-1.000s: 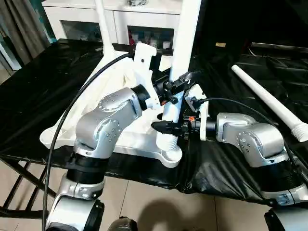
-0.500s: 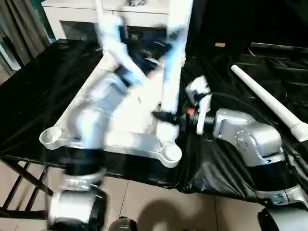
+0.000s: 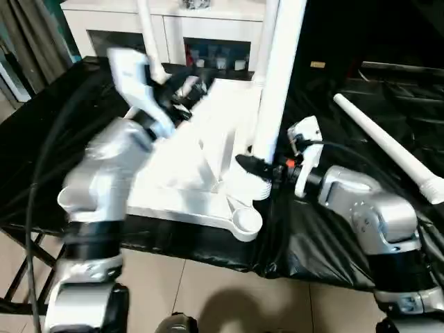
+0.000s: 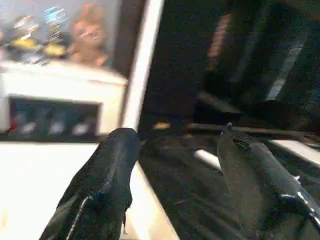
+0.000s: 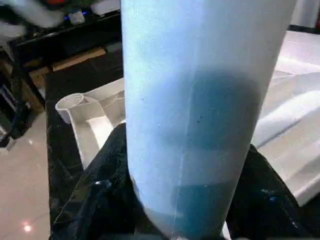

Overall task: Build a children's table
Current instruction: Pick table leg

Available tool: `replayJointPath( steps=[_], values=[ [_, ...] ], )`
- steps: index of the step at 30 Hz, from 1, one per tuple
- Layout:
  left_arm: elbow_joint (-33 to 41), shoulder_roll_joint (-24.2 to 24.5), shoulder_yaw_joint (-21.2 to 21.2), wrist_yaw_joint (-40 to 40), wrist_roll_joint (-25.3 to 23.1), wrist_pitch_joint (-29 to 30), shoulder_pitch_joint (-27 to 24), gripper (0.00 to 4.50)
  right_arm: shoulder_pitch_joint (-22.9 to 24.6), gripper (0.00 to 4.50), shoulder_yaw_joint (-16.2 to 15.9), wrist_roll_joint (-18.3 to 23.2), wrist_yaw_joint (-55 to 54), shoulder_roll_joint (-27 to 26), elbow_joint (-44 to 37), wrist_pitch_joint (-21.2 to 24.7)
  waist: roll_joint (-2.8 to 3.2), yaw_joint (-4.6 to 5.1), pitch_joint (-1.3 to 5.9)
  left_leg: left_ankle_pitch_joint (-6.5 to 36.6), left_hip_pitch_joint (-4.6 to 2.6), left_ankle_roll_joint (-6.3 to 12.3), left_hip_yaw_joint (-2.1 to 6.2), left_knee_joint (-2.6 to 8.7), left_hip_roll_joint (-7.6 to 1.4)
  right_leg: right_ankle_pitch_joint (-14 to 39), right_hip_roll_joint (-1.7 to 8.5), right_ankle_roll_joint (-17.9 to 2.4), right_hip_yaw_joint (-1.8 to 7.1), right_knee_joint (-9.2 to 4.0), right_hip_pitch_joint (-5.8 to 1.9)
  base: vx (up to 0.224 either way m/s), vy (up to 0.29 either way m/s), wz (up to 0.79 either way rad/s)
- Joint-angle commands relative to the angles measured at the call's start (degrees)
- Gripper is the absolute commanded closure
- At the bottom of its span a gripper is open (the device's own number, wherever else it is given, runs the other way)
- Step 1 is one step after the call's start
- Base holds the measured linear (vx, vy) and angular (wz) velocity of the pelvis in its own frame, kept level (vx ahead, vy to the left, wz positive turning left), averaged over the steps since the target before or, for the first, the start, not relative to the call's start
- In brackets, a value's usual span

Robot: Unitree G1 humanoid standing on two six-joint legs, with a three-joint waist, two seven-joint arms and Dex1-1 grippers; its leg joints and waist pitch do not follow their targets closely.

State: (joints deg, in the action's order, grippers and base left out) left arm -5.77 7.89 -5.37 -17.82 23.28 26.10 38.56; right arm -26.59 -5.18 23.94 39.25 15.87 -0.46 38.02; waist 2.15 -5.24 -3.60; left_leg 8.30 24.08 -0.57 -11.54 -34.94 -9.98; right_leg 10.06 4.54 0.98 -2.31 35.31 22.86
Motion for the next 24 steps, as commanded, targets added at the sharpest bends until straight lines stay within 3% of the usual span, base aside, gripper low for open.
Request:
replayJointPath(
  steps=[1,4,7,9,16,19,24],
  values=[
    [0.3,-2.0,2.5,1.4,-0.8,-0.5,2.1,1.53,-0.2,2.61,-1.2,-1.3,-0.3,0.0,-1.2,-1.3,0.05,-0.13,4.79,18.4,-2.70,-4.20,2.23,4.48,-2.85,14.3,3.47,-8.9,1.80,-4.33,-1.59,0.000,0.000,0.00],
    [2.7,-5.6,4.4,-0.8,2.0,0.3,2.9,1.53,-0.2,2.61,-2.2,-2.3,-0.5,0.3,-1.1,-1.5,0.06,-0.27,4.87,16.9,-2.56,-3.85,2.13,4.31,-2.88,11.8,3.54,-10.3,1.78,-4.17,-1.78,0.000,0.000,0.00],
    [5.0,-6.6,5.5,-2.9,3.5,0.8,2.7,1.53,0.2,2.62,-2.3,-2.6,-0.3,0.7,-1.6,-1.4,-0.30,-0.15,4.91,14.8,-2.20,-1.88,1.93,4.11,-2.70,9.0,3.37,-11.2,1.75,-3.99,-2.03,0.000,0.000,0.00],
    [5.6,-6.8,5.7,-3.3,3.8,0.7,2.6,1.53,0.3,2.62,-2.3,-2.8,-0.3,0.8,-1.7,-1.4,-0.28,-0.10,4.91,14.3,-2.10,-1.53,1.97,4.08,-2.65,9.3,3.46,-11.2,1.72,-3.96,-2.24,0.000,0.000,0.00],
    [5.7,-7.5,5.6,-2.9,3.4,0.9,2.4,1.53,0.5,2.62,-2.7,-3.1,-0.5,0.9,-1.3,-2.1,-0.10,0.01,4.70,16.6,-2.47,-2.08,2.05,4.20,-2.82,13.6,3.26,-10.4,1.74,-4.43,-1.84,0.000,0.000,0.00],
    [3.6,-5.2,2.3,-0.7,2.0,-0.7,2.5,1.53,0.2,2.62,-2.4,-3.3,-0.8,0.7,-0.8,-2.6,-0.14,-0.03,4.77,17.1,-2.50,-2.48,2.13,4.25,-2.79,13.2,3.28,-10.1,1.72,-4.37,-1.81,0.000,0.000,0.00],
    [2.1,-0.8,0.6,1.8,-1.9,-2.0,0.4,1.53,0.5,2.62,-0.7,-4.8,-4.3,-0.6,-0.1,-5.6,0.09,0.16,4.81,16.4,-2.48,-2.89,2.12,4.29,-2.70,12.1,3.17,-9.6,1.71,-4.19,-1.68,0.000,0.000,0.00]
  ],
)
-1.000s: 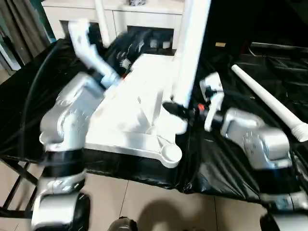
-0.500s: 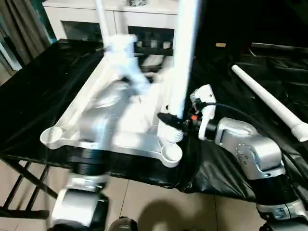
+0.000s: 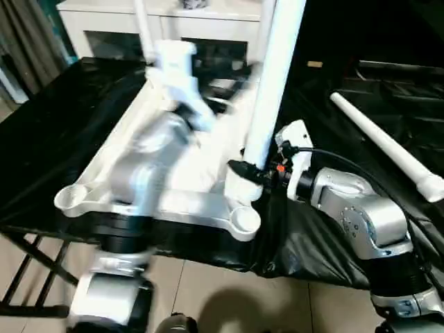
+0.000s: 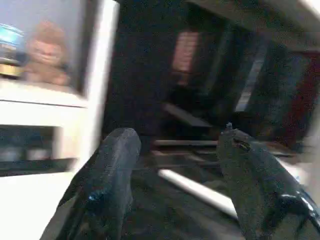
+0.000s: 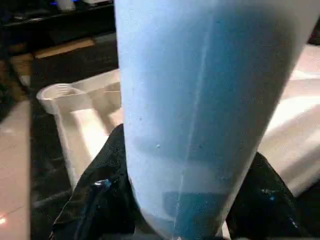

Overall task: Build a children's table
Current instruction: Pick table leg

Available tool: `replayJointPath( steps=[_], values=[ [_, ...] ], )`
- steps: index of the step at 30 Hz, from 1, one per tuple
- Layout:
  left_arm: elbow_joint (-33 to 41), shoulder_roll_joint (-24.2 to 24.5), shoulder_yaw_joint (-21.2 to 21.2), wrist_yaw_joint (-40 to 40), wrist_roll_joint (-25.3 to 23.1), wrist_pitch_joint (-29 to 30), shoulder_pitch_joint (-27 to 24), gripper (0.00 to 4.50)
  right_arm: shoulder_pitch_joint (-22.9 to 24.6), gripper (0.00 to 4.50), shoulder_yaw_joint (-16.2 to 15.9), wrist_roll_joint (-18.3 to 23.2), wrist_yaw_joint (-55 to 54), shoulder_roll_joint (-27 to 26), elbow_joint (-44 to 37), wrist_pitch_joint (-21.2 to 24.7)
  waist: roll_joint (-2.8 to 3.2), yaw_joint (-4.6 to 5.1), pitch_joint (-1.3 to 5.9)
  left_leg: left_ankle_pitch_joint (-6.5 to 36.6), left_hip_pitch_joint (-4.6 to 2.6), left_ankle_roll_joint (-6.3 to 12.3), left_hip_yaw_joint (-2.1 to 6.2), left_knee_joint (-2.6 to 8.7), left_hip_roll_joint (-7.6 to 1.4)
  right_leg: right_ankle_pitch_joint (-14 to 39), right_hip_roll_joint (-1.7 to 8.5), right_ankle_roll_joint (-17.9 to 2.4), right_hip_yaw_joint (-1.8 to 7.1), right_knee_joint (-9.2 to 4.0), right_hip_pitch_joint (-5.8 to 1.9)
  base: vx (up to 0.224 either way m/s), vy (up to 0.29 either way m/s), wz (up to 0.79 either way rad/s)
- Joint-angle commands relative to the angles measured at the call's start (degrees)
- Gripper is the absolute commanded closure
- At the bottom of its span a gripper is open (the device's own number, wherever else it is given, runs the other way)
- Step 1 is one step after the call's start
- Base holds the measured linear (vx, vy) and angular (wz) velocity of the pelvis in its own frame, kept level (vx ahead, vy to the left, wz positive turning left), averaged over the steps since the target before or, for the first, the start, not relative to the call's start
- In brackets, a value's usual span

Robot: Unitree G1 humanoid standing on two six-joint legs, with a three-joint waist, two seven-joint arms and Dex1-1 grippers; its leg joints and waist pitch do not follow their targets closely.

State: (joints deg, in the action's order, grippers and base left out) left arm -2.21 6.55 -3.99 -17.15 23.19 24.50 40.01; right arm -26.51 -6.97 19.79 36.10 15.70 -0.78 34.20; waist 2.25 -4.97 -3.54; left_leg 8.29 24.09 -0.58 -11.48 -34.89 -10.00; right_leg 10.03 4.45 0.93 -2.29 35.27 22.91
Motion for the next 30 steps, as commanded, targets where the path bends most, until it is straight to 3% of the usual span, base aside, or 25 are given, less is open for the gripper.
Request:
replayJointPath(
  steps=[1,3,5,10,12,13,14,15,19,21,24,26,30],
  values=[
    [-2.2,2.0,-0.8,1.8,-3.6,-0.7,-1.8,1.53,0.5,2.62,2.2,-0.6,-2.7,-1.1,0.3,-2.4,0.50,-0.07,4.75,17.0,-2.59,-3.15,2.13,4.25,-2.60,12.9,3.24,-9.2,1.70,-4.16,-1.59,0.000,0.000,0.00],
    [-2.9,3.9,0.0,1.9,-6.0,-1.3,-2.9,1.53,0.5,2.62,3.4,-0.9,-4.6,-1.7,0.4,-2.9,0.40,0.03,4.82,17.6,-2.69,-3.37,2.15,4.38,-2.64,13.4,3.14,-8.5,1.71,-4.21,-1.46,0.000,0.000,0.00],
    [-3.8,9.2,3.1,-0.2,-11.3,-3.4,-7.2,1.53,1.8,2.62,4.3,-3.6,-8.9,-1.3,0.0,-3.4,1.10,0.00,4.92,17.7,-2.77,-4.12,2.35,4.55,-2.72,13.4,3.03,-7.6,1.68,-4.22,-1.26,0.000,0.000,0.00],
    [-1.3,15.3,7.8,-7.5,-13.3,-4.6,-15.0,1.53,7.8,2.62,2.0,-8.1,-10.5,0.9,-5.8,-6.1,1.30,-0.25,5.10,18.1,-2.98,-5.01,2.19,4.79,-2.73,10.5,2.97,-7.5,1.76,-3.98,-1.23,0.000,0.000,0.00],
    [1.0,17.2,9.3,-11.6,-12.6,-5.1,-18.1,1.53,10.0,2.62,2.2,-8.1,-11.3,1.0,-8.2,-4.7,0.93,0.01,4.86,19.7,-2.90,-4.73,2.10,4.97,-2.72,12.0,3.00,-8.0,1.85,-4.20,-1.12,0.000,0.000,0.00],
    [2.8,19.9,11.8,-16.0,-13.4,-7.0,-20.8,1.53,12.0,2.62,3.4,-7.3,-12.2,0.6,-9.8,-4.0,0.05,0.22,4.57,21.5,-2.86,-4.22,2.15,5.20,-2.84,15.4,3.25,-7.8,1.96,-4.74,-1.05,0.000,0.000,0.00],
    [3.7,22.0,13.8,-19.5,-13.9,-8.1,-22.1,1.53,13.2,2.62,4.0,-7.1,-12.5,0.6,-10.4,-4.1,-0.30,0.21,4.57,21.5,-2.84,-3.97,2.14,5.21,-2.89,16.6,3.40,-7.6,2.00,-4.52,-1.14,0.000,0.000,0.00],
    [4.3,23.5,15.2,-22.0,-13.9,-8.1,-22.9,1.53,14.1,2.62,4.4,-6.7,-12.6,0.6,-10.7,-3.9,0.42,0.09,4.31,22.5,-3.12,-3.94,2.19,5.35,-2.93,19.6,3.48,-6.9,2.19,-4.90,-0.61,0.000,0.000,0.00],
    [3.7,26.0,17.3,-28.9,-12.5,-9.0,-23.2,1.53,15.6,2.62,4.7,-5.1,-11.9,0.7,-11.6,-2.9,0.35,0.63,3.96,26.5,-3.61,-5.36,2.27,5.53,-2.73,24.9,3.40,-6.0,2.23,-5.35,-0.20,0.000,0.000,0.00],
    [1.1,26.8,18.5,-33.0,-13.2,-10.7,-21.4,1.53,15.8,2.62,4.0,-4.9,-10.3,1.4,-12.1,-3.2,0.59,0.76,3.86,28.5,-3.78,-6.11,2.45,5.58,-2.65,27.3,3.50,-5.4,2.22,-5.61,-0.12,0.000,0.000,0.00],
    [-2.5,27.6,20.2,-37.3,-14.0,-12.1,-19.0,1.53,15.7,2.62,3.5,-4.5,-8.3,2.5,-12.9,-3.0,0.44,0.89,3.48,31.7,-4.31,-6.69,2.59,5.57,-2.47,30.8,3.52,-4.5,2.15,-6.20,0.18,0.000,0.000,0.00],
    [-6.6,28.1,21.7,-41.1,-14.3,-14.4,-16.6,1.53,15.3,2.62,3.3,-4.3,-7.5,3.2,-13.2,-2.8,0.60,0.98,3.64,31.8,-4.25,-6.79,2.76,5.74,-2.44,30.9,3.51,-4.3,2.06,-6.17,-0.11,0.000,0.000,0.00],
    [-14.1,27.3,24.2,-47.9,-15.0,-17.3,-12.7,1.53,14.6,2.62,3.3,-4.6,-6.7,4.1,-12.1,-3.1,0.44,1.50,4.02,30.1,-3.82,-6.54,2.73,5.74,-2.47,26.3,3.69,-6.3,2.13,-5.49,-0.52,0.000,0.000,0.00]
  ],
)
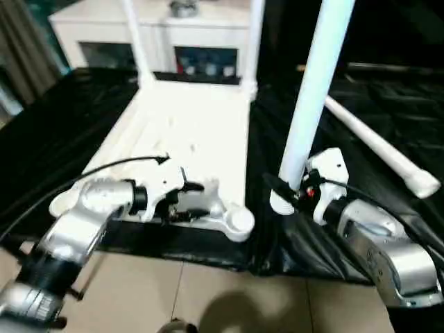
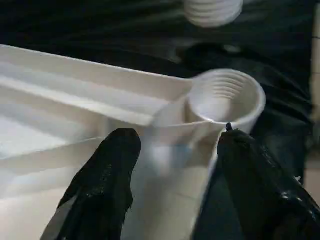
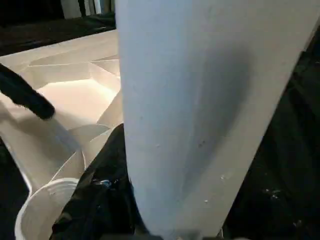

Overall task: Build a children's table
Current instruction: Insert table leg to table base

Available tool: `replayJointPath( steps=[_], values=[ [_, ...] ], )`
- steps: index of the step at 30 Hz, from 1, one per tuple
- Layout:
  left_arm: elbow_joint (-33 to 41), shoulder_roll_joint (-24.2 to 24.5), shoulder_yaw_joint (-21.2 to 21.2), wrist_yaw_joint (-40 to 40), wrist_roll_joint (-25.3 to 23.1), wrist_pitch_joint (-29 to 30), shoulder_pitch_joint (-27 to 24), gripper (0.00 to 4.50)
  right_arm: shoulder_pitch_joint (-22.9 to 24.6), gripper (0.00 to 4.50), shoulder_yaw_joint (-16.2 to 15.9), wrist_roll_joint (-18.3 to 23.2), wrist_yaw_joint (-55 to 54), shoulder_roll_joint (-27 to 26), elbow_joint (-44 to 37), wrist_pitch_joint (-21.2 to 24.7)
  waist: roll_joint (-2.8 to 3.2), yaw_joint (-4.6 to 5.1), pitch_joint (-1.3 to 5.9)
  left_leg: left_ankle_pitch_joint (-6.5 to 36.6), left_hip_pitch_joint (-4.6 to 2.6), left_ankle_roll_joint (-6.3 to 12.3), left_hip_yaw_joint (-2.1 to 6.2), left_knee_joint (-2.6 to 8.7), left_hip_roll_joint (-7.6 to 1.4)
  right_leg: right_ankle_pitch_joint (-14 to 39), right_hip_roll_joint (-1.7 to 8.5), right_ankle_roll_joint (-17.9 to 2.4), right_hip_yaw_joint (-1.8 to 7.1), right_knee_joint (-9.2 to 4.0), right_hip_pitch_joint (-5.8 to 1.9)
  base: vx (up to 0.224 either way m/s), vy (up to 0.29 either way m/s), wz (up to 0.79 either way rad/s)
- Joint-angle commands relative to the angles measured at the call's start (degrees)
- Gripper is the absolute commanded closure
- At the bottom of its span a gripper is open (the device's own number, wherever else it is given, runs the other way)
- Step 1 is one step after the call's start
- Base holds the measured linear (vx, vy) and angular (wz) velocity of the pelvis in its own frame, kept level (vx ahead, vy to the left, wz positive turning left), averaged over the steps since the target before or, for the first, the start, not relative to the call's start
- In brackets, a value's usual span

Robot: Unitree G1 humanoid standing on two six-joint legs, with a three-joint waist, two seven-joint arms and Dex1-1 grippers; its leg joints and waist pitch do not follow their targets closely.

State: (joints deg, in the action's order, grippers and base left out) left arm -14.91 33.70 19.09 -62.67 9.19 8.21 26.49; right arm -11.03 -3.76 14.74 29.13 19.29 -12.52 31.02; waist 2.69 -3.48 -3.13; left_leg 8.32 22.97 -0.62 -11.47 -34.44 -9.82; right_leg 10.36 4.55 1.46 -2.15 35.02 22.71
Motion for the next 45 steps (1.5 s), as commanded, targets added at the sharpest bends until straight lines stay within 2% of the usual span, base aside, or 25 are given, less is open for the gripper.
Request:
replayJointPath(
  steps=[1,2,3,5,8,9,11,12,15,16,17,18,20,21,23,26,28,32,33,38,45],
  values=[
    [-2.1,0.2,1.7,-3.5,-1.3,-1.4,1.3,1.53,-1.0,2.62,0.1,0.4,0.3,0.6,-0.1,-0.1,0.16,0.30,3.70,28.7,-2.36,-6.27,2.74,5.38,-2.70,23.6,3.67,-7.8,2.00,-4.97,-0.64,0.000,0.000,0.00],
    [-2.4,0.1,2.0,-5.1,-0.9,-1.1,1.6,1.53,-1.1,2.62,0.1,0.6,0.4,0.6,0.1,0.2,0.16,0.30,3.70,28.7,-2.36,-6.27,2.74,5.38,-2.70,23.6,3.67,-7.8,2.00,-4.97,-0.64,0.000,0.000,0.00],
    [-2.9,-0.2,2.3,-7.7,0.1,-0.8,2.1,1.53,-1.2,2.62,0.3,0.6,0.7,0.4,0.3,0.4,0.34,0.35,3.76,28.6,-2.55,-6.12,2.58,5.27,-2.74,22.6,3.69,-8.8,2.04,-4.92,-0.52,0.000,0.000,0.00],
    [-3.7,-0.4,2.5,-9.2,0.5,-1.1,2.6,1.53,-1.3,2.62,0.3,0.5,0.8,0.4,0.3,0.5,0.30,0.35,3.78,27.8,-2.52,-5.65,2.40,5.09,-2.69,21.9,3.78,-9.7,2.09,-4.90,-0.60,0.000,0.000,0.00],
    [-7.1,-0.7,3.3,-9.8,-1.2,-3.5,4.0,1.53,-1.3,2.62,0.1,0.5,1.0,0.6,0.6,0.3,0.28,0.26,3.86,26.8,-2.57,-5.09,2.27,4.85,-2.66,21.6,3.76,-10.0,2.13,-4.89,-0.62,0.000,0.000,0.00],
    [-10.5,-1.4,3.4,-8.9,-2.6,-5.6,5.2,1.53,-1.3,2.62,0.0,0.7,1.0,0.4,0.7,0.3,0.23,0.15,3.94,25.6,-2.50,-4.74,2.20,4.75,-2.67,20.7,3.72,-10.2,2.11,-4.78,-0.72,0.000,0.000,0.00],
    [-12.0,-1.8,3.2,-8.8,-2.8,-6.2,5.7,1.53,-1.4,2.62,-0.1,0.6,1.0,0.3,0.7,0.2,0.31,0.03,4.04,24.1,-2.40,-4.47,2.13,4.79,-2.71,18.8,3.59,-10.5,2.08,-4.62,-0.85,0.000,0.000,0.00],
    [-12.9,-2.1,3.1,-8.7,-3.0,-6.6,6.0,1.81,-1.4,2.62,-0.2,0.6,1.0,0.2,0.7,0.2,0.34,-0.04,4.08,24.0,-2.44,-4.53,2.15,4.81,-2.79,18.1,3.62,-10.7,2.07,-4.48,-0.89,0.000,0.000,0.00],
    [-16.1,-2.5,2.6,-9.6,-3.5,-7.0,7.3,1.88,-1.6,2.62,-0.6,0.7,0.9,-0.1,0.8,0.3,0.39,-0.06,4.05,24.2,-2.51,-4.55,2.08,4.83,-2.80,17.2,3.59,-11.7,2.00,-4.40,-0.92,0.000,0.000,0.00],
    [-16.6,-2.5,2.5,-9.9,-3.5,-6.9,7.5,1.94,-1.6,2.62,-0.7,0.7,0.9,-0.2,0.9,0.3,0.38,-0.06,3.99,24.6,-2.54,-4.60,2.08,4.84,-2.81,17.6,3.62,-11.8,2.02,-4.44,-0.89,0.000,0.000,0.00],
    [-17.0,-2.3,2.4,-10.8,-3.2,-6.2,7.6,2.16,-1.7,2.62,-0.7,0.5,0.7,-0.3,1.0,0.3,0.63,-0.02,3.90,25.7,-2.67,-4.91,2.11,4.91,-2.84,18.5,3.63,-11.8,2.02,-4.58,-0.77,0.000,0.000,0.00],
    [-17.4,-2.1,2.3,-11.5,-2.9,-5.7,7.8,2.28,-1.7,2.62,-0.7,0.3,0.5,-0.4,1.1,0.3,0.56,-0.06,3.90,26.3,-2.73,-5.06,2.16,4.89,-2.82,19.3,3.71,-11.8,2.02,-4.59,-0.79,0.000,0.000,0.00],
    [-18.3,-2.1,2.0,-12.4,-2.6,-5.5,8.0,2.42,-1.9,2.62,-0.6,0.3,0.4,-0.5,1.3,0.3,0.53,-0.07,3.80,26.6,-2.73,-5.08,2.20,4.91,-2.85,20.1,3.78,-11.7,2.06,-4.68,-0.74,0.000,0.000,0.00],
    [-18.8,-2.1,1.8,-12.7,-2.5,-5.3,8.1,2.42,-1.9,2.62,-0.5,0.4,0.4,-0.6,1.3,0.5,0.72,-0.11,3.83,26.8,-2.79,-5.20,2.25,4.91,-2.87,20.5,3.83,-11.6,2.05,-4.70,-0.72,0.000,0.000,0.00],
    [-19.3,-2.2,1.3,-13.0,-2.1,-4.7,8.1,2.73,-1.9,2.62,-0.3,0.8,0.4,-0.7,1.2,1.0,0.67,-0.06,3.83,27.1,-2.81,-5.27,2.21,4.91,-2.85,20.5,3.76,-11.6,2.06,-4.72,-0.66,0.000,0.000,0.00],
    [-20.3,-2.1,1.0,-14.6,-1.7,-4.1,8.3,2.82,-1.8,2.62,-0.5,1.2,0.5,-0.9,0.9,1.6,0.70,-0.11,3.89,27.0,-2.79,-5.38,2.28,5.01,-2.93,19.5,3.78,-11.9,2.07,-4.60,-0.74,0.000,0.000,0.00],
    [-20.9,-2.1,1.0,-14.8,-2.0,-4.4,8.4,3.10,-1.9,2.62,-0.6,1.2,0.4,-0.9,1.1,1.4,0.69,-0.12,3.86,27.2,-2.82,-5.44,2.26,5.03,-2.96,19.3,3.81,-12.1,2.08,-4.58,-0.70,0.000,0.000,0.00],
    [-22.9,-2.6,0.9,-15.0,-2.8,-5.4,8.9,3.31,-2.3,2.62,-1.0,1.1,0.8,-1.1,1.6,0.9,0.72,-0.11,3.88,27.1,-2.80,-5.39,2.23,4.98,-2.87,19.3,3.81,-12.1,2.08,-4.56,-0.74,0.000,0.000,0.00],
    [-23.1,-2.6,0.8,-15.0,-3.0,-5.4,8.9,3.43,-2.3,2.62,-1.0,1.1,0.8,-1.1,1.6,0.9,0.58,-0.17,3.87,26.9,-2.80,-5.32,2.27,4.99,-2.94,19.4,3.92,-12.1,2.09,-4.55,-0.76,0.000,0.000,0.00],
    [-24.6,-2.9,0.7,-15.1,-3.7,-6.1,9.3,4.01,-2.8,2.62,-0.9,1.1,0.7,-1.3,1.8,0.9,0.73,-0.14,3.81,27.5,-2.89,-5.67,2.31,5.07,-3.01,19.7,3.91,-12.1,2.11,-4.60,-0.67,0.000,0.000,0.00],
    [-25.4,-3.6,0.5,-13.8,-4.1,-6.6,9.8,4.34,-3.4,2.62,-0.7,1.3,1.0,-1.2,1.9,0.9,0.76,0.09,3.90,26.6,-2.67,-5.42,2.24,5.11,-2.98,17.7,3.87,-12.6,2.11,-4.45,-0.90,0.000,0.000,0.00]
  ],
)
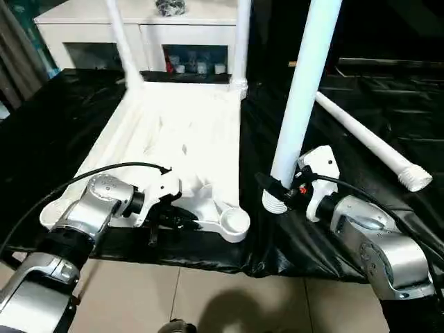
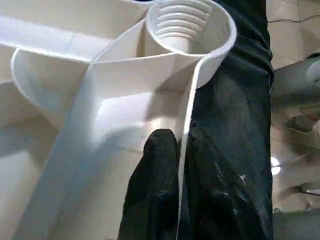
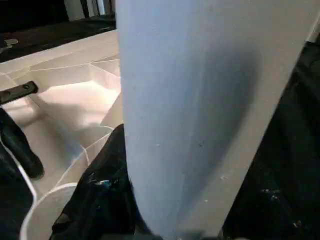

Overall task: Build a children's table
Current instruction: Insert table leg to table base

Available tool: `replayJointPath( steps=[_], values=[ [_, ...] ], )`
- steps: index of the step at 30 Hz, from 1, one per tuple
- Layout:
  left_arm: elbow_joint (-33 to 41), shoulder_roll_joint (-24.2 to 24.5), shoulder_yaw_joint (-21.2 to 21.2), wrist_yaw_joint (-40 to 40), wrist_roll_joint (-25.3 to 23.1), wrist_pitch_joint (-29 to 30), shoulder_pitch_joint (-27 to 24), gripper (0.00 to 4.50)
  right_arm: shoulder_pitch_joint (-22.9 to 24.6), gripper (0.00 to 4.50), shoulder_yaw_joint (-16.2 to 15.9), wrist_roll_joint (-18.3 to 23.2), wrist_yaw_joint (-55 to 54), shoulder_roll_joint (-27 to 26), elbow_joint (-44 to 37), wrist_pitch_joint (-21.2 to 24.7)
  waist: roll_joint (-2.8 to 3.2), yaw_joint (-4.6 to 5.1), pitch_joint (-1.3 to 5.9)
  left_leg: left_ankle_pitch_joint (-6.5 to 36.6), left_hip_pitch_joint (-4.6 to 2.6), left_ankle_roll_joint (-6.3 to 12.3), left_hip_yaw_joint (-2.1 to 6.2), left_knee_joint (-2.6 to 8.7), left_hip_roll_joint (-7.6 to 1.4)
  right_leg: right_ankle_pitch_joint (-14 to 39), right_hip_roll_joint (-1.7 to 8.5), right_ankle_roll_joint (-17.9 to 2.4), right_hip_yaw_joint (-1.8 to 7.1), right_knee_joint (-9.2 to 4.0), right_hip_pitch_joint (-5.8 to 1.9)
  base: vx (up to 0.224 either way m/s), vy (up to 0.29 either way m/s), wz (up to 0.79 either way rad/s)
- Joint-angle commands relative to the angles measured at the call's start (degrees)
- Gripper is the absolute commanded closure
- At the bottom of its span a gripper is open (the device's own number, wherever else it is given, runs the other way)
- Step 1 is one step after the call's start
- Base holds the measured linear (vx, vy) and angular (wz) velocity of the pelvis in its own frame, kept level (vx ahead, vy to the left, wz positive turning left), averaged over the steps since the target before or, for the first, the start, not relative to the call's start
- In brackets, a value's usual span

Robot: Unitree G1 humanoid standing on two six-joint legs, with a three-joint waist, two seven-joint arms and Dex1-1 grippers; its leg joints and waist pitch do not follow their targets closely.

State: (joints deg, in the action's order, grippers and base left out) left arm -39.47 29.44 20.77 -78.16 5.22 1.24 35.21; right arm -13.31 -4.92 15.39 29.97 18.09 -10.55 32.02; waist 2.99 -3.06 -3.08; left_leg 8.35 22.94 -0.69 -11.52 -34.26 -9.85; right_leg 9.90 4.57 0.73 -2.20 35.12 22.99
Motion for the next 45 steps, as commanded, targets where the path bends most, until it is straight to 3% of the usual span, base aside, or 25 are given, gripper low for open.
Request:
replayJointPath(
  steps=[1,8,14,18,19,24,25,26,27,28,32,39,45],
  values=[
    [0.0,0.0,-1.9,2.3,0.6,1.7,1.1,4.44,-1.3,2.62,0.5,0.7,0.5,0.1,0.0,-0.2,0.35,-0.30,3.87,26.3,-2.60,-5.11,2.25,4.84,-2.88,18.2,3.92,-11.9,2.15,-4.57,-1.28,0.000,0.000,0.00],
    [11.2,-4.1,-2.3,6.8,2.8,11.6,-2.6,4.50,-2.9,2.62,0.4,1.2,2.1,0.8,1.1,-0.2,0.25,-0.14,3.94,23.8,-2.47,-3.85,2.05,4.54,-3.06,16.5,3.78,-13.0,2.11,-4.39,-1.42,0.000,0.000,0.00],
    [13.5,-10.1,-1.7,19.2,-2.0,15.9,-4.2,4.50,-3.8,2.62,-0.4,0.3,3.5,1.4,3.2,-1.2,-0.19,-0.13,3.74,22.9,-2.03,-2.86,2.18,4.45,-2.88,20.5,3.73,-10.9,1.99,-5.04,-1.70,0.000,0.000,0.00],
    [15.2,-11.9,-2.3,23.4,-2.8,17.1,-5.0,4.50,-4.2,2.62,-0.7,0.0,4.1,2.0,4.3,-1.8,-0.36,0.19,3.80,22.6,-2.02,-2.31,2.17,4.29,-2.74,21.5,3.62,-10.2,1.93,-5.30,-1.66,0.000,0.000,0.00],
    [15.4,-12.1,-2.2,26.5,-4.9,15.5,-5.2,4.50,-4.5,2.62,-0.4,0.0,4.3,2.4,4.6,-1.8,-0.28,0.21,3.79,22.4,-1.97,-2.14,2.14,4.29,-2.72,21.5,3.54,-10.1,1.95,-5.39,-1.60,0.000,0.000,0.00],
    [16.1,-12.2,-2.1,25.7,-4.7,10.3,-6.1,4.50,-5.3,2.62,0.3,-0.2,4.6,2.6,6.1,-2.3,-0.33,0.58,3.85,22.5,-1.87,-1.64,2.25,4.26,-2.63,21.8,3.45,-9.8,1.79,-5.60,-1.53,0.000,0.000,0.00],
    [16.9,-12.0,-2.0,25.7,-4.7,9.7,-6.5,4.50,-5.6,2.62,0.4,-0.3,4.7,2.6,6.5,-2.6,-0.07,0.69,3.82,22.9,-1.94,-1.82,2.23,4.27,-2.67,22.2,3.46,-9.8,1.79,-5.55,-1.47,0.000,0.000,0.00],
    [17.2,-12.1,-2.3,25.9,-4.5,9.8,-6.7,4.50,-5.7,2.62,0.4,-0.3,4.7,2.6,6.8,-2.8,-0.18,0.68,3.80,23.2,-2.01,-1.87,2.19,4.29,-2.72,22.2,3.41,-9.7,1.83,-5.61,-1.38,0.000,0.000,0.00],
    [17.5,-12.2,-2.6,26.1,-4.1,10.2,-6.9,4.03,-5.7,2.62,0.3,-0.4,4.8,2.5,6.9,-2.9,-0.17,0.64,3.83,23.1,-2.02,-1.88,2.19,4.34,-2.74,21.8,3.36,-9.7,1.83,-5.49,-1.38,0.000,0.000,0.00],
    [17.5,-12.3,-3.0,25.9,-3.5,10.8,-6.9,3.92,-5.7,2.62,0.3,-0.4,4.7,2.5,7.0,-3.0,-0.19,0.63,3.83,23.1,-2.00,-1.85,2.16,4.33,-2.73,21.7,3.37,-9.8,1.84,-5.50,-1.38,0.000,0.000,0.00],
    [17.2,-12.5,-4.3,24.8,-1.0,13.8,-7.0,3.86,-5.8,2.62,0.5,-0.2,4.7,2.4,7.2,-3.3,-0.04,0.57,3.82,23.0,-2.02,-1.69,2.09,4.28,-2.66,21.3,3.33,-10.5,1.77,-5.45,-1.28,0.000,0.000,0.00],
    [12.5,-12.8,-3.5,25.0,-2.9,11.7,-6.2,3.86,-6.1,2.62,0.4,-0.4,4.6,2.0,8.0,-3.9,0.02,0.48,3.70,25.0,-2.22,-2.36,2.20,4.41,-2.65,23.7,3.39,-9.2,1.78,-5.81,-1.09,0.000,0.000,0.00],
    [11.9,-12.2,-3.2,23.6,-2.3,12.4,-6.1,3.86,-7.2,2.62,0.1,-0.5,4.4,1.4,9.5,-4.7,0.06,0.72,3.72,25.4,-2.08,-2.57,2.32,4.51,-2.66,23.8,3.42,-9.2,1.76,-5.75,-1.11,0.000,0.000,0.00]
  ],
)
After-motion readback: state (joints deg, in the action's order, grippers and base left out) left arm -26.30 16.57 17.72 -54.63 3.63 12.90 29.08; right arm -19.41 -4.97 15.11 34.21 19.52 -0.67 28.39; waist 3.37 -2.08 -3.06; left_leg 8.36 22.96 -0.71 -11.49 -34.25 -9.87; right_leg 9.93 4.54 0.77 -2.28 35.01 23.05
